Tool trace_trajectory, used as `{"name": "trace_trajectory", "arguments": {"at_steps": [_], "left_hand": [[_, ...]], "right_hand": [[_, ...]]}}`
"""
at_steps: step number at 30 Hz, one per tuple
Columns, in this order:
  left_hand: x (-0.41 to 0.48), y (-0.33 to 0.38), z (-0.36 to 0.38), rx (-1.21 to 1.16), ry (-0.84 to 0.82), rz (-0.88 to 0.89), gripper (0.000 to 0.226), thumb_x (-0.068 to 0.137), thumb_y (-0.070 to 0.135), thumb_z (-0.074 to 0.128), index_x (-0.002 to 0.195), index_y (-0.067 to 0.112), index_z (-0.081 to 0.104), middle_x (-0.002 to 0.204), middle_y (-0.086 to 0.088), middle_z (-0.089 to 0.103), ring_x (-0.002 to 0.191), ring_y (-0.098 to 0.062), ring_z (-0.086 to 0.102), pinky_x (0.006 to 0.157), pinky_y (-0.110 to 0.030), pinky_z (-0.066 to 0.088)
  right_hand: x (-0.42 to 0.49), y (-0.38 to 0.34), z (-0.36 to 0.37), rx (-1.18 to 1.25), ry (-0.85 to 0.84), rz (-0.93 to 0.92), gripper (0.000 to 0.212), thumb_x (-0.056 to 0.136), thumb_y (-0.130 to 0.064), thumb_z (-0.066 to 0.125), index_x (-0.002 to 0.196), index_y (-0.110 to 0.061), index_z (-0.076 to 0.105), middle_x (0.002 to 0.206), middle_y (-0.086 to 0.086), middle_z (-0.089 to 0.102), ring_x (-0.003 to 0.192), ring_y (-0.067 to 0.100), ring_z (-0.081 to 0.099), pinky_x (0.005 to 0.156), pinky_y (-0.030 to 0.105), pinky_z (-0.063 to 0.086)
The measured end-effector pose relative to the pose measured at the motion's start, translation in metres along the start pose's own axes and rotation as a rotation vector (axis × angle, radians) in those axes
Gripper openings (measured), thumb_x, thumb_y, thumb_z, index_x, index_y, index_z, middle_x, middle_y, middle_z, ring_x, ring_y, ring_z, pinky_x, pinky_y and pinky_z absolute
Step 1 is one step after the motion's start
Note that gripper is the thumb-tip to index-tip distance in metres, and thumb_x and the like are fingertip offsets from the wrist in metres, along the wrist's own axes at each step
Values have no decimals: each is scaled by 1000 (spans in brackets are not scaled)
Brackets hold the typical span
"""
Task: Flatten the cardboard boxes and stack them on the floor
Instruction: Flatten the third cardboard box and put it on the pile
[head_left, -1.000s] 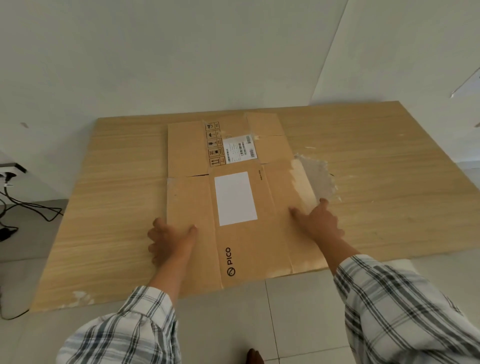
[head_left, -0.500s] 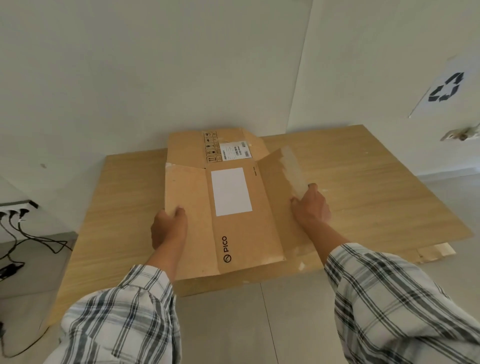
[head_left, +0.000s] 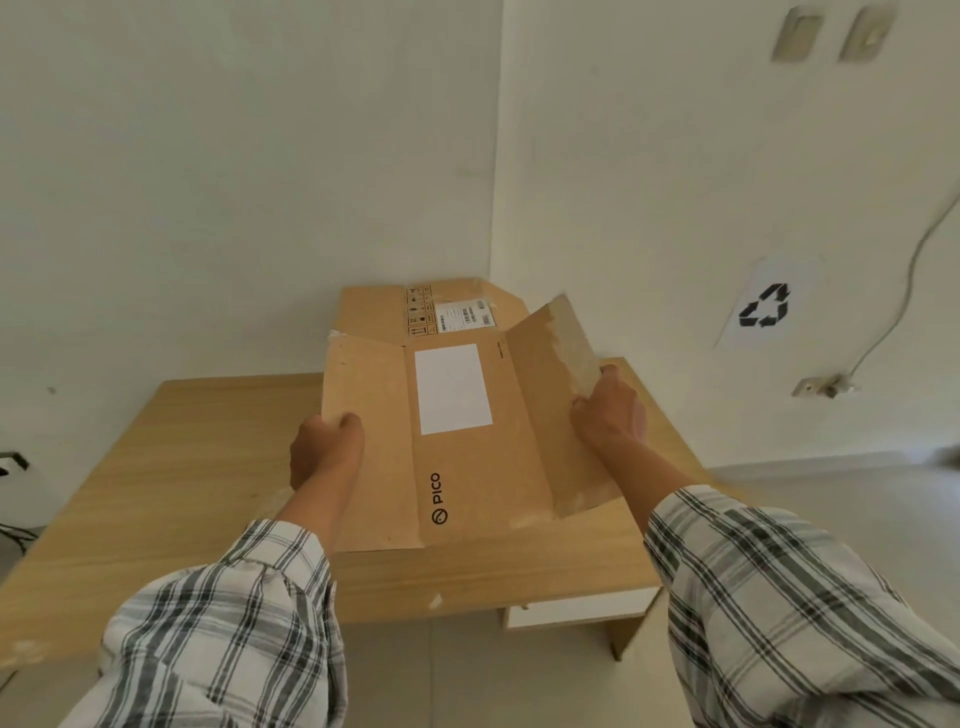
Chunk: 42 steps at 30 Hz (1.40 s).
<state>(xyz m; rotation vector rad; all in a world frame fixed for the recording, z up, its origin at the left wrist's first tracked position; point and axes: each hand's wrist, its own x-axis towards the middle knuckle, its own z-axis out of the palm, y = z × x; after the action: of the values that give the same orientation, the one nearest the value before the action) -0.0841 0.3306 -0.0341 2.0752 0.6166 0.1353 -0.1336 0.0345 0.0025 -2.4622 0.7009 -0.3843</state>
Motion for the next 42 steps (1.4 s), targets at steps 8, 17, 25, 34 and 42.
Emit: {"name": "trace_trajectory", "arguments": {"at_steps": [8, 17, 25, 34, 42], "left_hand": [[-89, 79, 99, -34, -48, 69, 33, 89, 33, 56, 108, 9, 67, 103, -15, 70, 89, -36, 66, 80, -41, 55], [-154, 190, 247, -66, -159, 179, 29, 87, 33, 54, 101, 11, 66, 96, -11, 69, 84, -35, 65, 81, -45, 57], [-211, 268, 386, -56, -245, 221, 31, 86, 33, 52, 101, 10, 66, 95, -11, 69, 83, -35, 64, 77, -41, 56], [-301, 311, 555, -18, -172, 154, 31, 87, 31, 54, 105, 9, 68, 98, -11, 69, 80, -32, 61, 74, -37, 52], [-389, 315, 680, 61, -59, 41, 33, 89, 34, 52, 105, 8, 65, 92, -10, 67, 78, -32, 62, 70, -38, 52]], "right_hand": [[53, 100, -95, -7, 114, -7, 41, 92, -14, 54, 131, -7, 43, 119, 16, 61, 106, 36, 60, 81, 40, 47], [151, 220, -188, -51, 213, 56, 37, 92, -10, 53, 127, -3, 45, 115, 17, 61, 103, 37, 61, 72, 34, 40], [247, 335, -252, -35, 270, 122, 42, 91, -9, 52, 132, -5, 44, 116, 15, 63, 104, 35, 61, 77, 39, 45], [359, 498, -291, -33, 184, 90, 41, 92, -13, 53, 132, -6, 44, 115, 14, 63, 101, 34, 62, 75, 39, 47], [434, 629, -313, -62, 32, 39, 45, 91, -12, 53, 135, -7, 42, 118, 14, 62, 102, 34, 62, 78, 40, 48]]}}
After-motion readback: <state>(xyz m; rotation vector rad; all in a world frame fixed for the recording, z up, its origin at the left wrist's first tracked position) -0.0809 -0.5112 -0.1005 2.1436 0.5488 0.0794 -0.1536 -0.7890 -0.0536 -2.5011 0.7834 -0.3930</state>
